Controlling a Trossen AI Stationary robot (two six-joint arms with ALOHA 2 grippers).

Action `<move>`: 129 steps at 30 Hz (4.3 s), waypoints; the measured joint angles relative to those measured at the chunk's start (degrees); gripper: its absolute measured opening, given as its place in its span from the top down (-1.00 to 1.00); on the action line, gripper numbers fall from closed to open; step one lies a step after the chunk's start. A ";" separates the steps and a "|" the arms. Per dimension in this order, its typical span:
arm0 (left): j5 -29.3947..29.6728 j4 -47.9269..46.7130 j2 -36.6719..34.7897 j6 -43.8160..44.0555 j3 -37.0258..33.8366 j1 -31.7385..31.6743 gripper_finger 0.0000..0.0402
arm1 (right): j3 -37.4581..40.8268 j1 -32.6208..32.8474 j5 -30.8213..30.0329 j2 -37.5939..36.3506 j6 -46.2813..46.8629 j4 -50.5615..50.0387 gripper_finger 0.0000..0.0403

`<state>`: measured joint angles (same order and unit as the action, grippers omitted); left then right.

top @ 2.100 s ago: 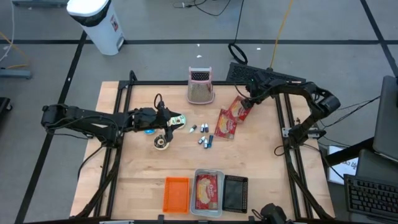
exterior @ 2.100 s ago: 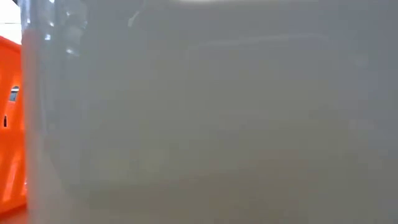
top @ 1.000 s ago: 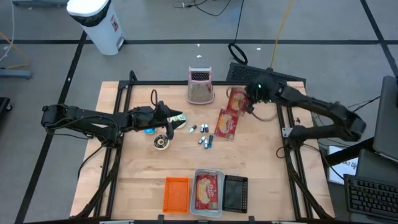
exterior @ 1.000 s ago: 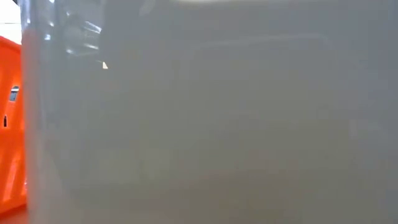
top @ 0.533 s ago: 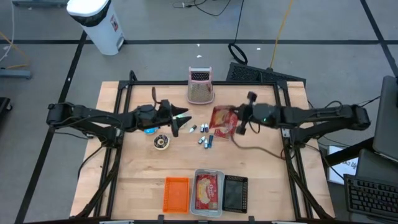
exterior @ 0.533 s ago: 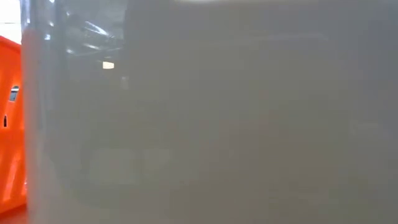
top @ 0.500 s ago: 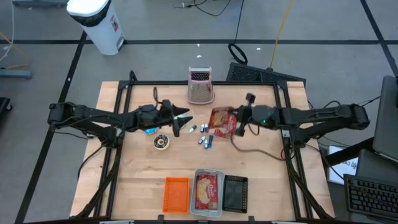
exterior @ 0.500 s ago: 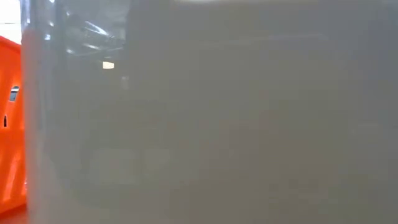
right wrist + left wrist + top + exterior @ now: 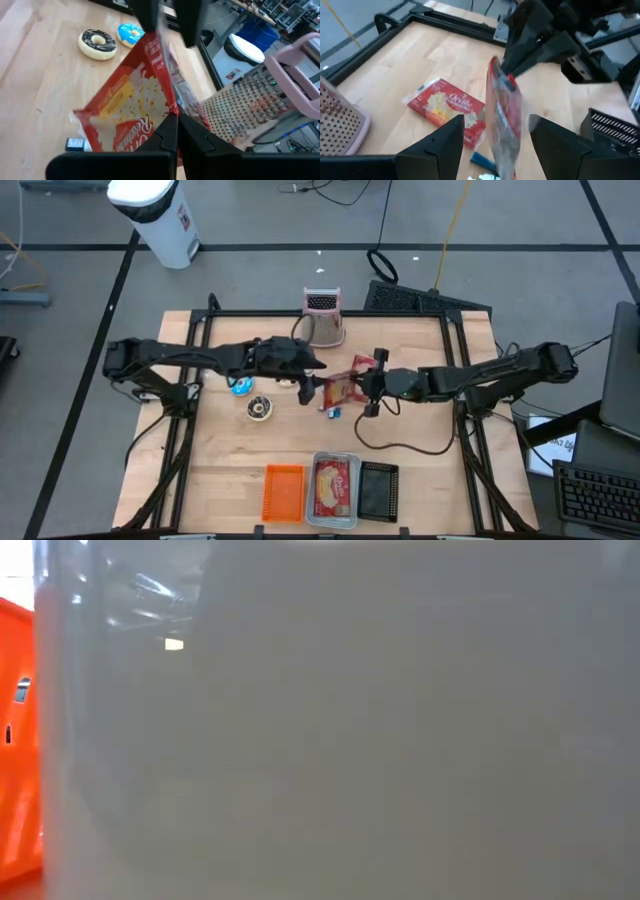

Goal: Pick & Place Food Item
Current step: Put the top red popcorn bag into the gray bin

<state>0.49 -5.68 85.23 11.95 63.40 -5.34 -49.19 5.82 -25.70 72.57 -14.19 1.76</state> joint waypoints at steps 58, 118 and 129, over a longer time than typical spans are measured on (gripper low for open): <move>-0.20 3.77 3.55 7.18 6.12 27.09 0.94 | 15.48 2.02 -10.09 -28.04 8.89 8.59 0.42; -6.36 4.58 19.65 24.34 6.10 26.56 -0.55 | 18.25 6.30 -1.23 -27.21 4.47 18.90 0.48; -1.36 -1.13 19.63 16.86 6.10 25.79 -0.57 | 18.25 6.30 -1.23 -27.21 3.40 18.14 0.46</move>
<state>-0.86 -6.81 104.86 28.81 69.49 20.45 -30.94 12.12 -26.94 45.36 -10.79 19.90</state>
